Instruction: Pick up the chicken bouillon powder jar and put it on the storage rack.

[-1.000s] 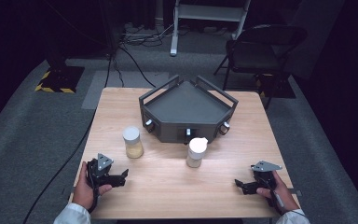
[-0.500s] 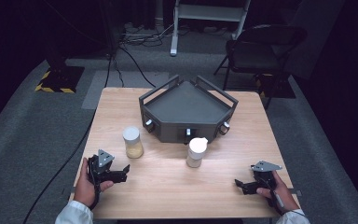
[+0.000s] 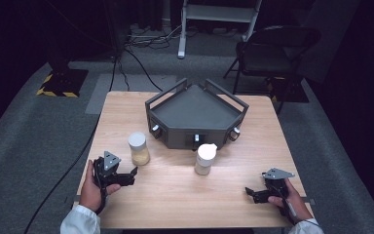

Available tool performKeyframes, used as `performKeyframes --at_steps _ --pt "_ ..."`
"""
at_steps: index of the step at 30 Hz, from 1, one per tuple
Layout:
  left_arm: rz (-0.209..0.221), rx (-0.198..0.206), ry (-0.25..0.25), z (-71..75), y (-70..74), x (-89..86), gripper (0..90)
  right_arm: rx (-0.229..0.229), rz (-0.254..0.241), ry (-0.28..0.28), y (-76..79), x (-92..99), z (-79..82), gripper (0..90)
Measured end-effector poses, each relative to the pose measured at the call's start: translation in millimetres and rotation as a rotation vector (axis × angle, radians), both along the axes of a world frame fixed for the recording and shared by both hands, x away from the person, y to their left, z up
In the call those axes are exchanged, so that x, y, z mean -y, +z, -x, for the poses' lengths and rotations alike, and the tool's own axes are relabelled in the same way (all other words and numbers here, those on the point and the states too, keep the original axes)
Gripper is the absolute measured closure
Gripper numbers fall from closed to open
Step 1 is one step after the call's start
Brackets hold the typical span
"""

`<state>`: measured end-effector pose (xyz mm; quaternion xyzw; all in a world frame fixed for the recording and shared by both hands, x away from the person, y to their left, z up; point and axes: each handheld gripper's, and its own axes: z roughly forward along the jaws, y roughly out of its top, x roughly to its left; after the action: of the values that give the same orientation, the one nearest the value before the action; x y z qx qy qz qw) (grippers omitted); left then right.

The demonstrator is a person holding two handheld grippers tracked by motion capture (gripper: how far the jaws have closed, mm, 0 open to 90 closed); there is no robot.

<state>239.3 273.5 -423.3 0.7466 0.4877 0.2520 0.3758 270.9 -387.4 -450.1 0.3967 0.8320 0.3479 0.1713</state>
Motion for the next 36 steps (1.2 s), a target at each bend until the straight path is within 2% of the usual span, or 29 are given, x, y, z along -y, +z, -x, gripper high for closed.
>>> performKeyframes --at_steps 22,36 --pt "0.022 0.022 0.007 -15.3 3.0 3.3 1.1 0.0 0.0 0.0 0.0 0.0 0.0 0.0" --pt "0.026 0.029 -0.011 -25.5 4.2 7.2 1.0 0.0 0.0 0.0 0.0 0.0 0.0 0.0"
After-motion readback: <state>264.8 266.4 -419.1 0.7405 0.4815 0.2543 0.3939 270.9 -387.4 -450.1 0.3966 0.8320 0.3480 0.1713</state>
